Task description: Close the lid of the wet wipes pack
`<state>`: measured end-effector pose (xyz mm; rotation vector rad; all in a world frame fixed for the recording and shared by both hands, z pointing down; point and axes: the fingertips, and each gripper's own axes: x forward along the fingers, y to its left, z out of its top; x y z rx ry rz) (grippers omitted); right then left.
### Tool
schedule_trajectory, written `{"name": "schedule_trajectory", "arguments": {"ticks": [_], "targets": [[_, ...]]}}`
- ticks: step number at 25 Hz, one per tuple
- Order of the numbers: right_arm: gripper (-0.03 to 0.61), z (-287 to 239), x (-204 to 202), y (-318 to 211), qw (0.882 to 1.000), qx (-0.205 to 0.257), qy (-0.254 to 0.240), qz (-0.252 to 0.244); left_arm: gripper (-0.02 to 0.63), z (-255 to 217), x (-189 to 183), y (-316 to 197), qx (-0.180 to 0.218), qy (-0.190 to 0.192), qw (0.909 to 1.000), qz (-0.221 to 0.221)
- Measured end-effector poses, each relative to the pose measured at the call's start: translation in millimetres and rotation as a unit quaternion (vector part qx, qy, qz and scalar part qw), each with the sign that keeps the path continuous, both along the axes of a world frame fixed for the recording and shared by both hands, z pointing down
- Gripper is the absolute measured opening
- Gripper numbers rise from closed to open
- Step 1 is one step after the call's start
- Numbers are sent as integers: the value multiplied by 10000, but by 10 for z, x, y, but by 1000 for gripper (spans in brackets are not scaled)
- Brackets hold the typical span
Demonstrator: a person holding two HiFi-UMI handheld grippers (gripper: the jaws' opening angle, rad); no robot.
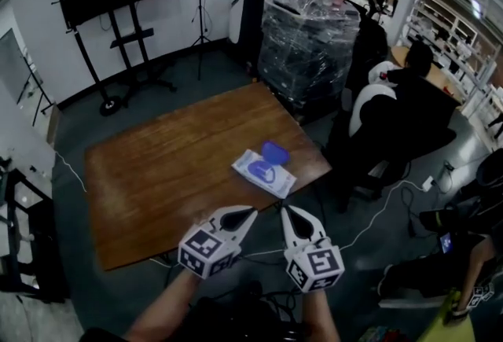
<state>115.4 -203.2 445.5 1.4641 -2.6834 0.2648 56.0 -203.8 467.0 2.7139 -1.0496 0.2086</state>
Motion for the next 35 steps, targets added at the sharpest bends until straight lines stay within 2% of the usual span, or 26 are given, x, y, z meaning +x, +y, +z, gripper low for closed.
{"name": "schedule_trajectory", "arguments": {"ticks": [6,14,20,24,35], "targets": [[11,-7,158,-369,9993,29,-138,-335,-6,53,129,-241,-74,-294,9990,-322],[11,134,215,-797,9987,-215,-88,-456,-6,106,156,-579,-193,-389,9980,-465],[11,352,277,-1316,9984,-445,233,-257,-7,301,149,-1011,-341,-337,9983,-337],[11,568,281,-1688,9956,-776,502,-150,-6,429,66,-1308,-469,-308,9980,-290],[11,1447,618,-2641,9790,-1672,1118,335,-6,992,-63,-1851,-928,-593,9938,-123]]}}
